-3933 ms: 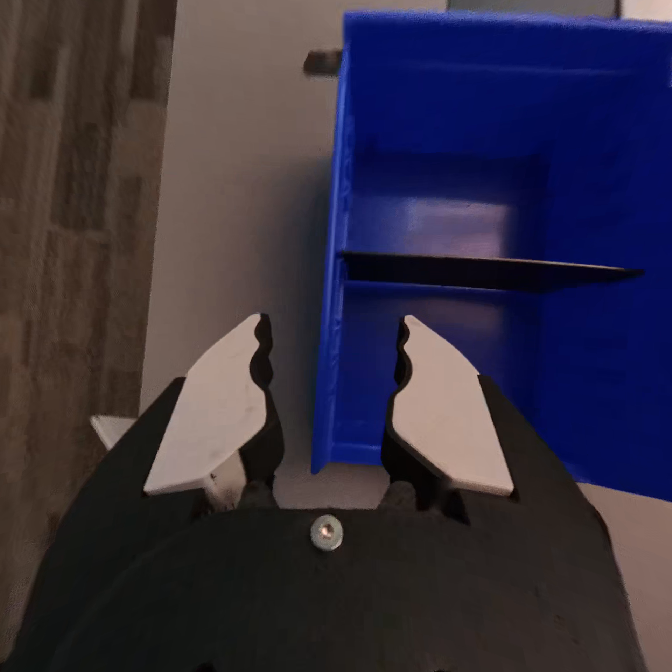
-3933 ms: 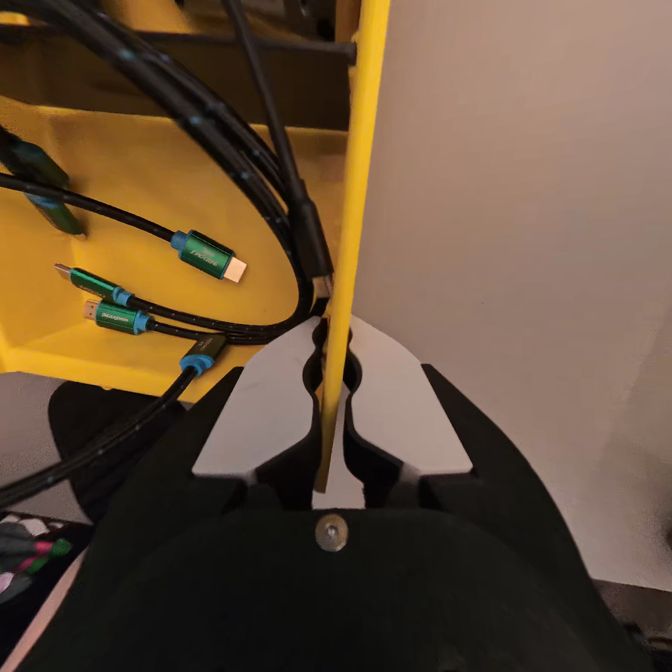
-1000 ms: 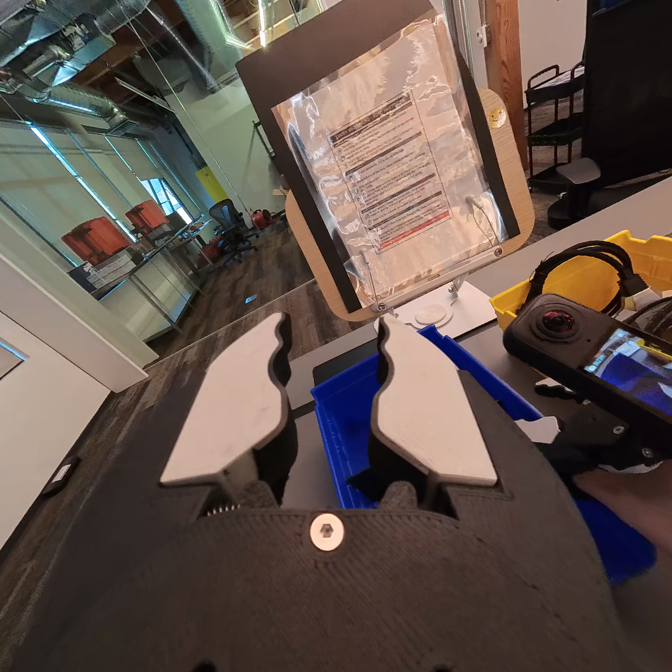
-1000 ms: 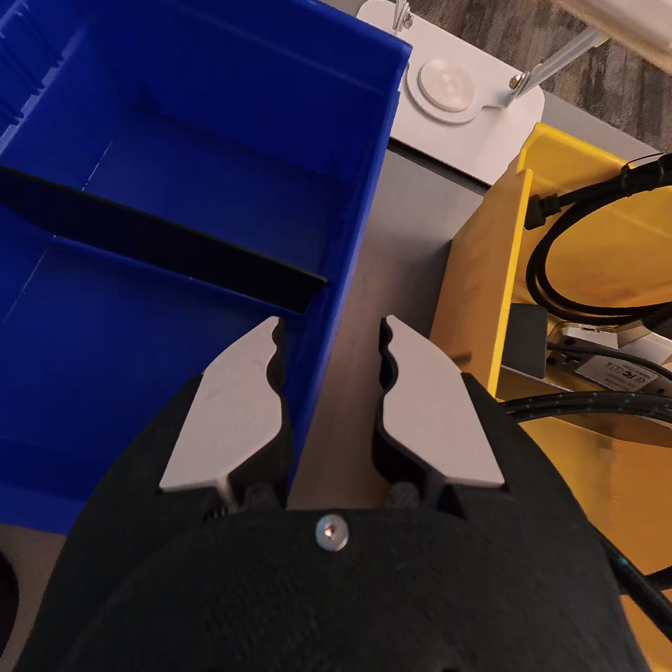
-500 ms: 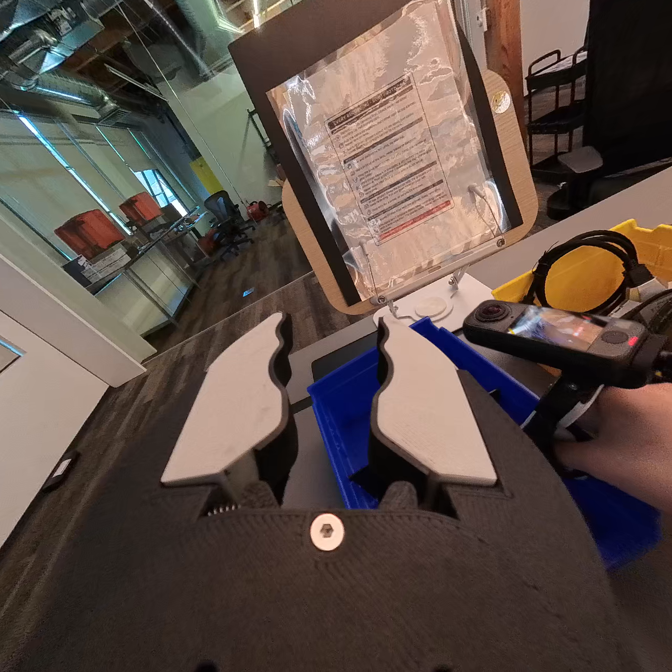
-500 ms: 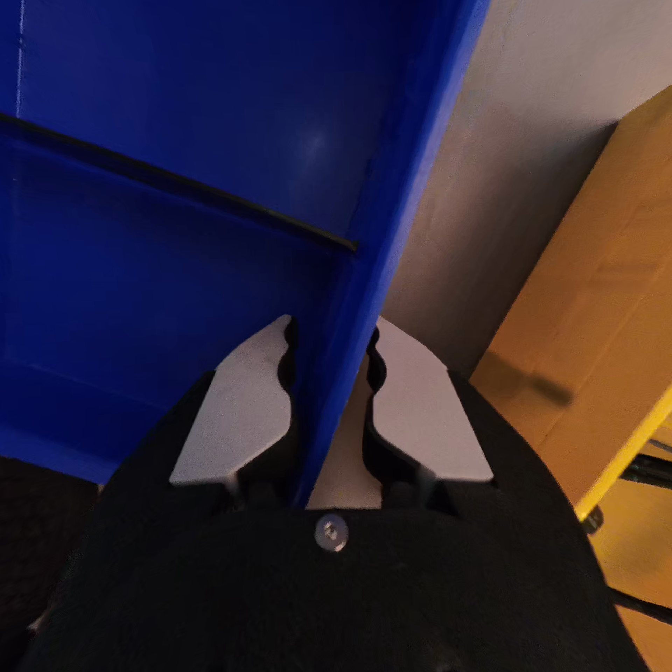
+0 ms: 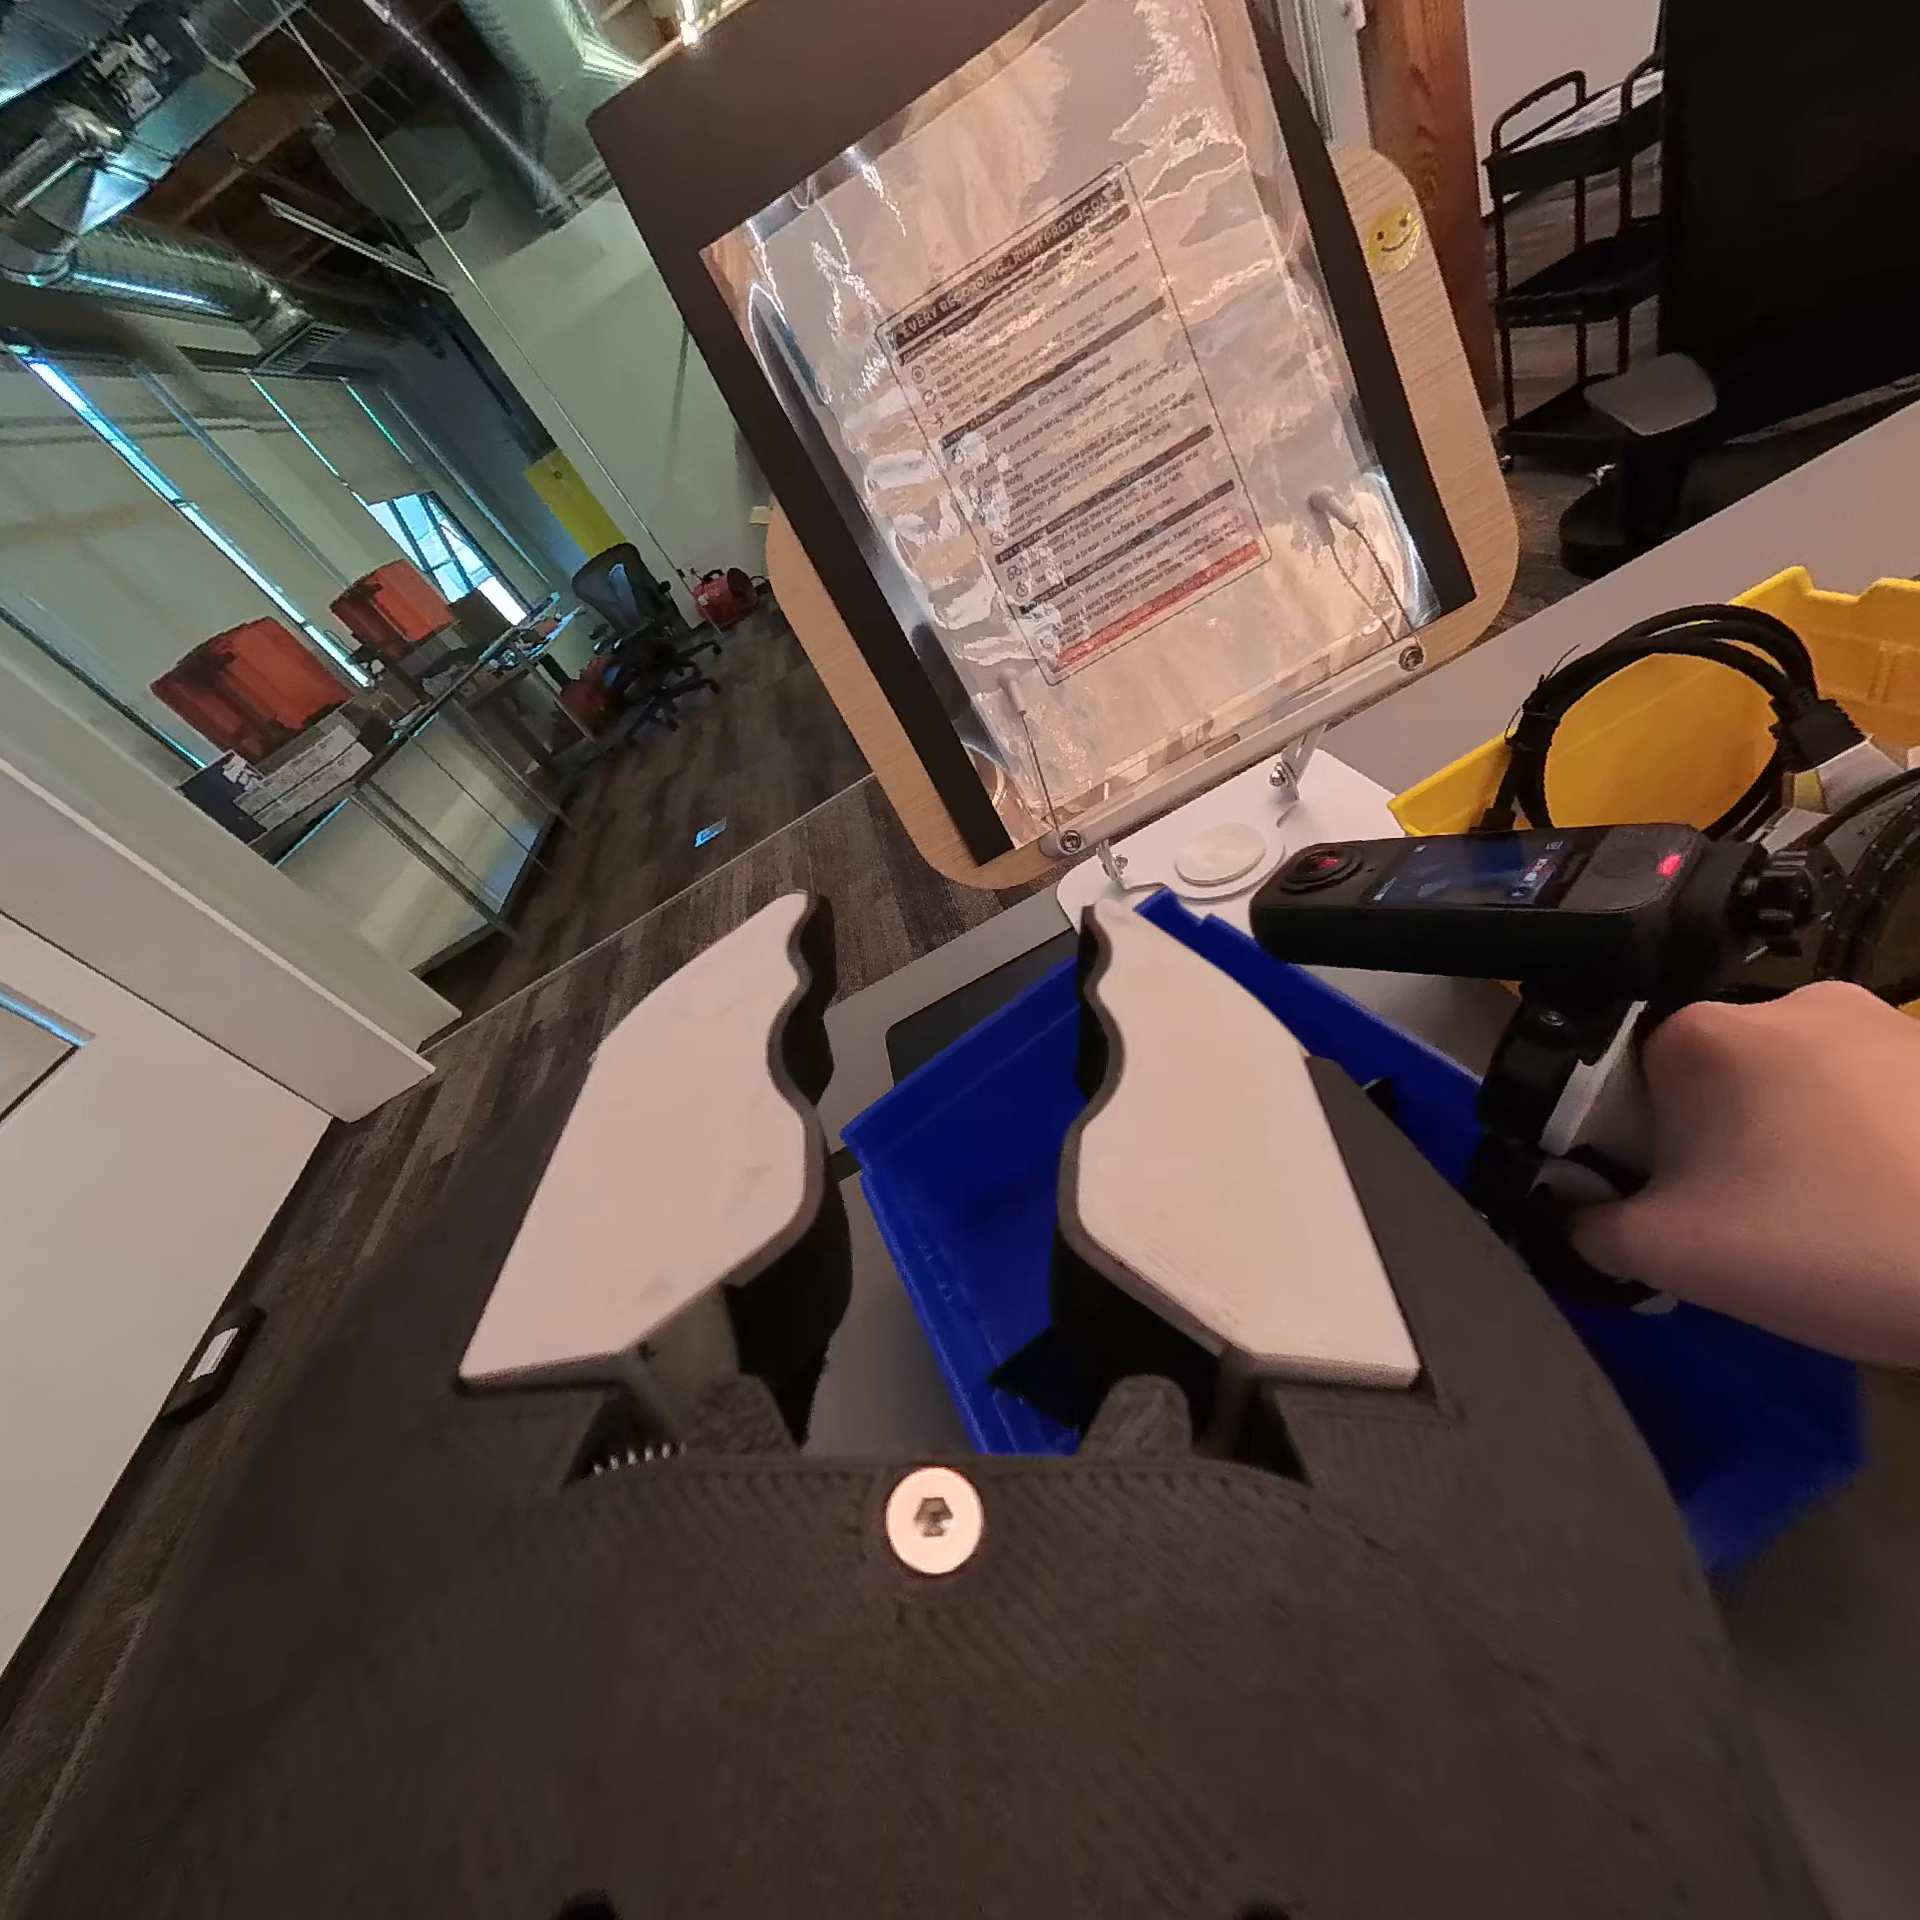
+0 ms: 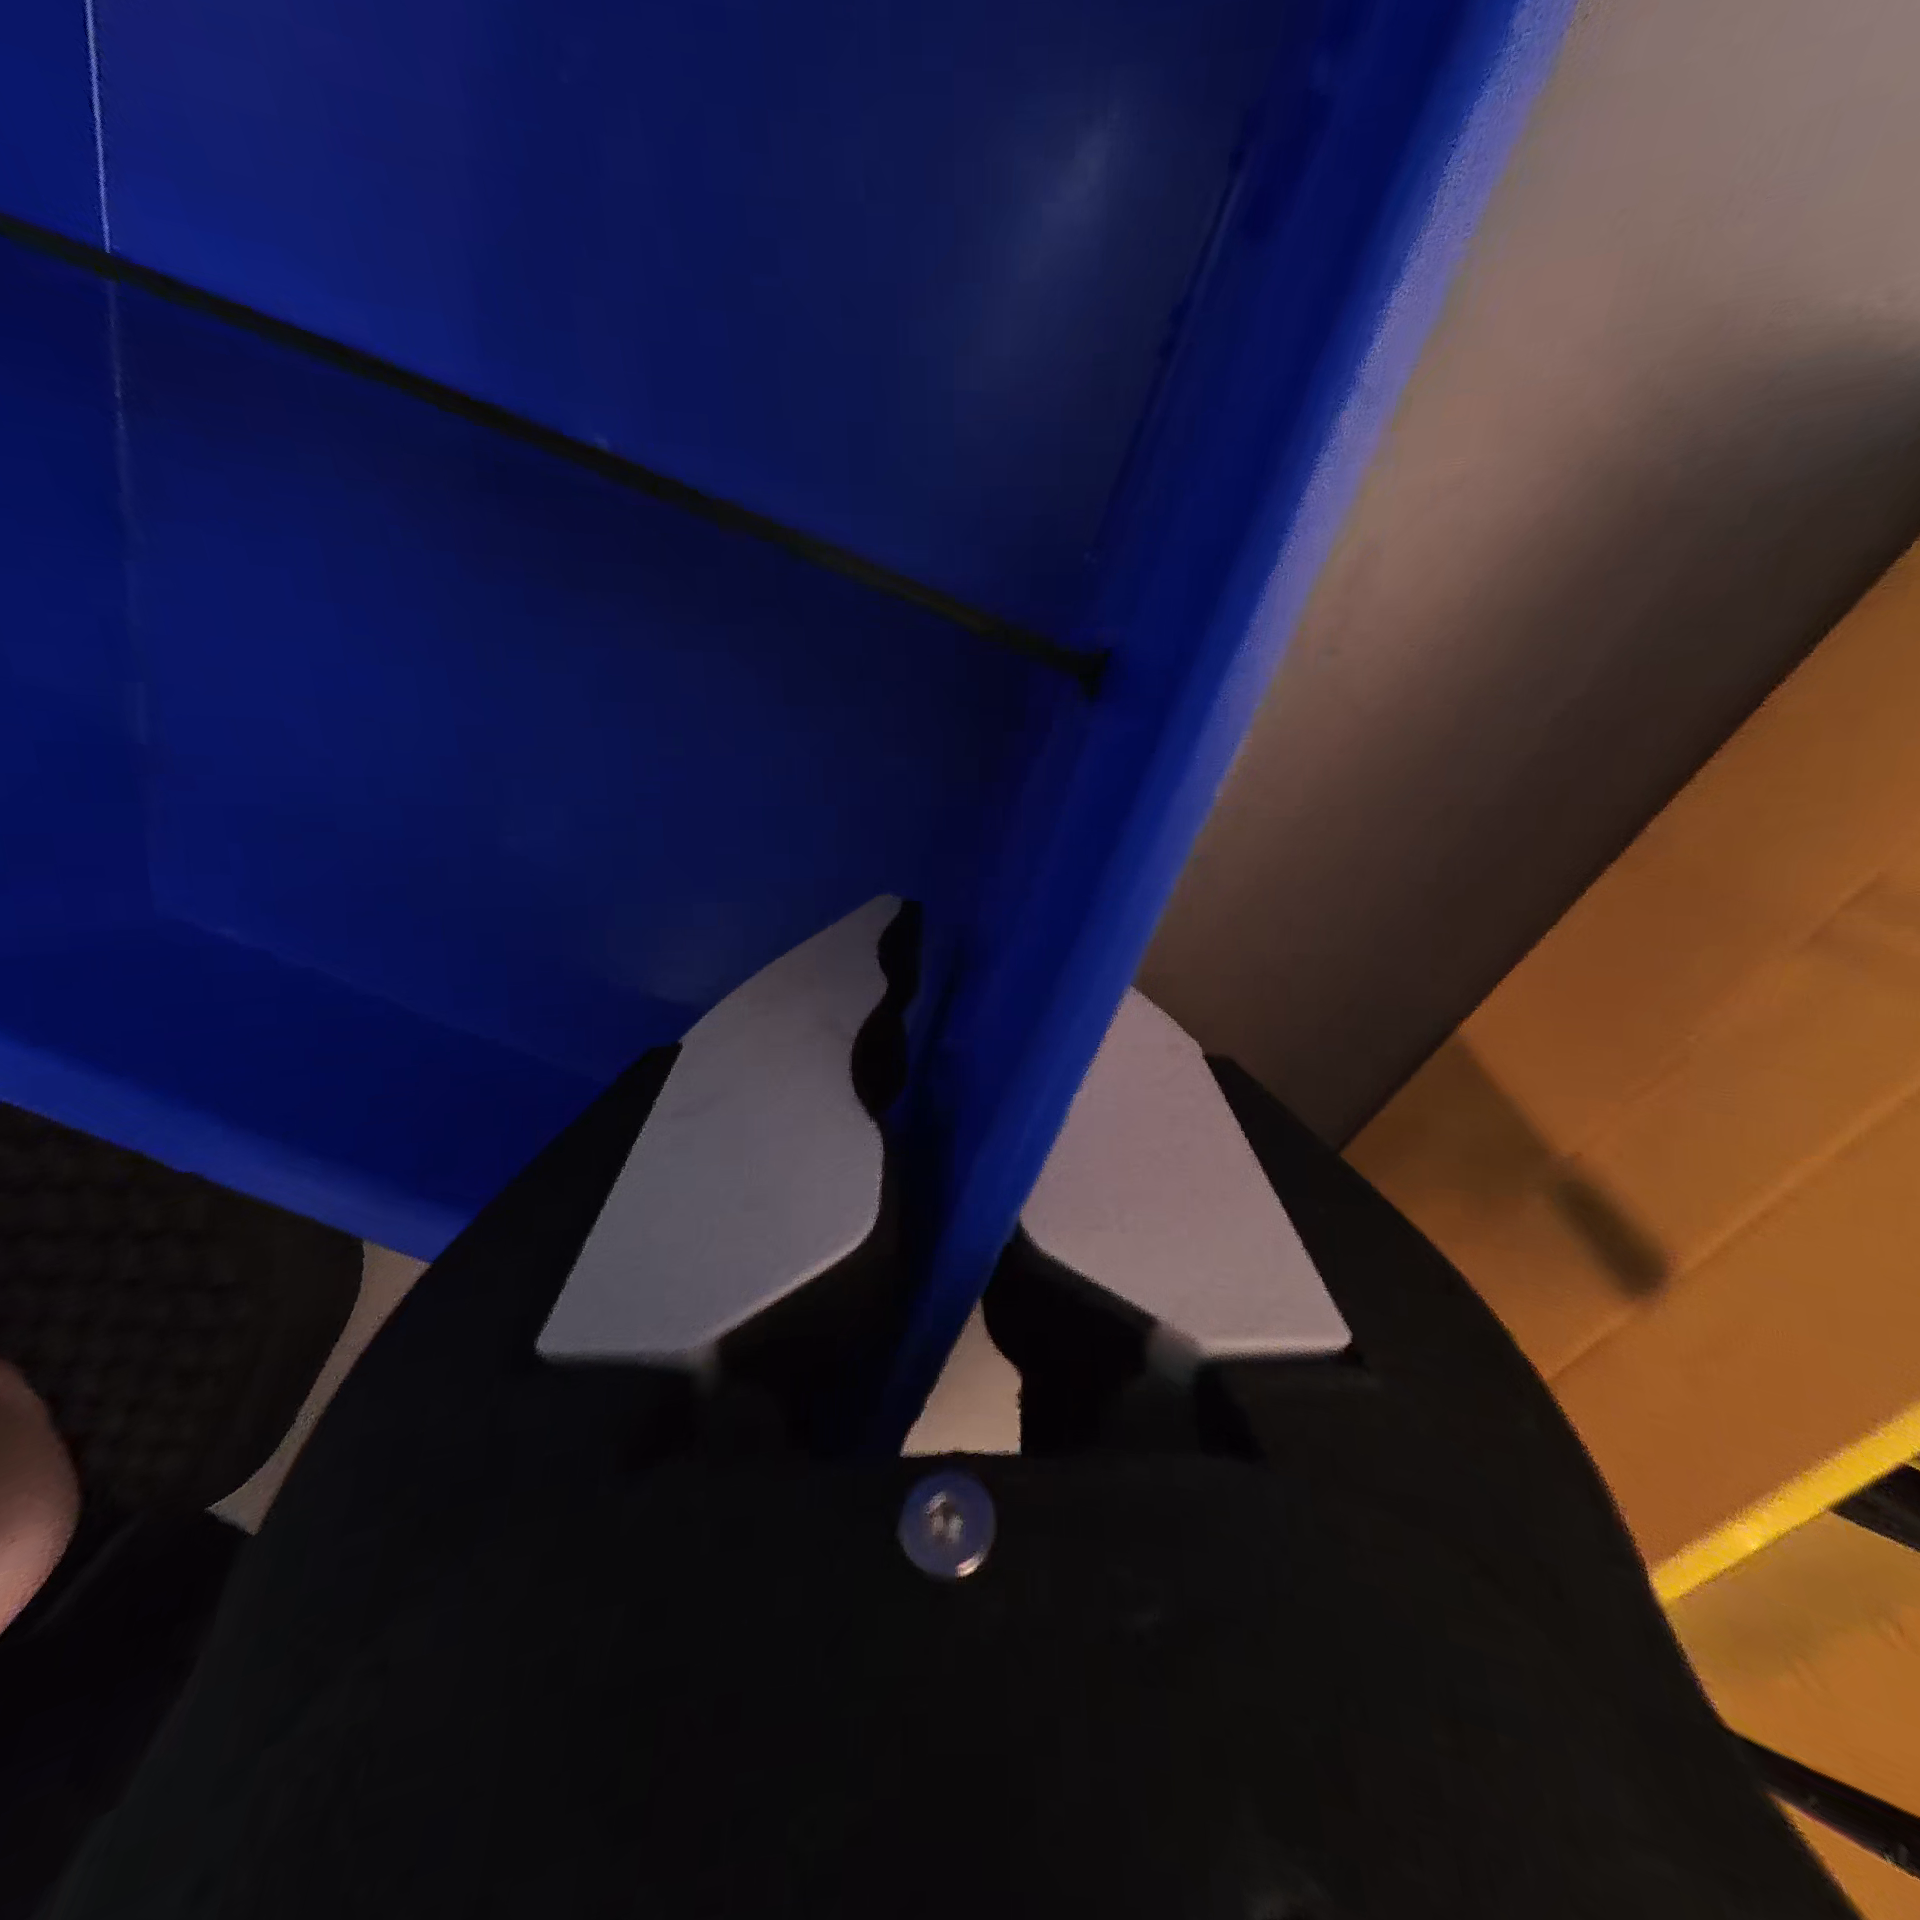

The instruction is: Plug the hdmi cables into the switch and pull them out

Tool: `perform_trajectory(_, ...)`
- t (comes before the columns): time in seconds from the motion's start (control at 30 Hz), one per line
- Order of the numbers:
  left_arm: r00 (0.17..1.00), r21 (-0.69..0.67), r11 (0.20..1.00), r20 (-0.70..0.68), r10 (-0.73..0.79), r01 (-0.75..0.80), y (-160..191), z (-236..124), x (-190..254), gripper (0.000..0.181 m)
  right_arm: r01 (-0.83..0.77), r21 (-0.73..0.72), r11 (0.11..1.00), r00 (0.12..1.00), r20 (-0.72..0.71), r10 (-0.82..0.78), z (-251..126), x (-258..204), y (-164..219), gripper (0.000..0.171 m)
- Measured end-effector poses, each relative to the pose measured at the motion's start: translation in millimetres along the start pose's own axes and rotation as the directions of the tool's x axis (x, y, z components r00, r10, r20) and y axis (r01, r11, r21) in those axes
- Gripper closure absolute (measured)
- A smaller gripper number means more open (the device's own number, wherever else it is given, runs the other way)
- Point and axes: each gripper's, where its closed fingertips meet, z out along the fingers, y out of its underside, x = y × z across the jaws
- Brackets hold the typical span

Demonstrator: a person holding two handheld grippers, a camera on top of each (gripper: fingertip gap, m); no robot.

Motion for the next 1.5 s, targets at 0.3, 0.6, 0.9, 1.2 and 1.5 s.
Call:
perform_trajectory(0.3, 0.999, 0.022, 0.999, 0.013, -0.034, 0.034, -2, -13, -18, 0.137, 0.16, 0.205, 0.966, 0.98, -0.147, -0.131, -34, -14, -20, 0.162)
perform_trajectory(0.6, 0.999, 0.095, 0.995, 0.008, -0.044, 0.043, -20, -36, -20, 0.137, 0.299, 0.261, 0.918, 0.934, -0.275, -0.227, -71, -31, -26, 0.162)
perform_trajectory(0.9, 0.977, 0.167, 0.965, 0.035, -0.211, 0.203, -33, -65, -41, 0.113, 0.374, 0.249, 0.893, 0.902, -0.322, -0.288, -82, -40, -27, 0.162)
perform_trajectory(1.2, 0.912, 0.35, 0.851, -0.025, -0.41, 0.392, -56, -117, -66, 0.104, 0.343, 0.255, 0.904, 0.939, -0.088, -0.332, -106, -43, -25, 0.163)
perform_trajectory(1.5, 0.877, 0.484, 0.732, -0.256, -0.406, 0.48, -93, -168, -42, 0.106, 0.061, 0.504, 0.861, 0.998, -0.039, -0.048, -303, 97, 23, 0.163)
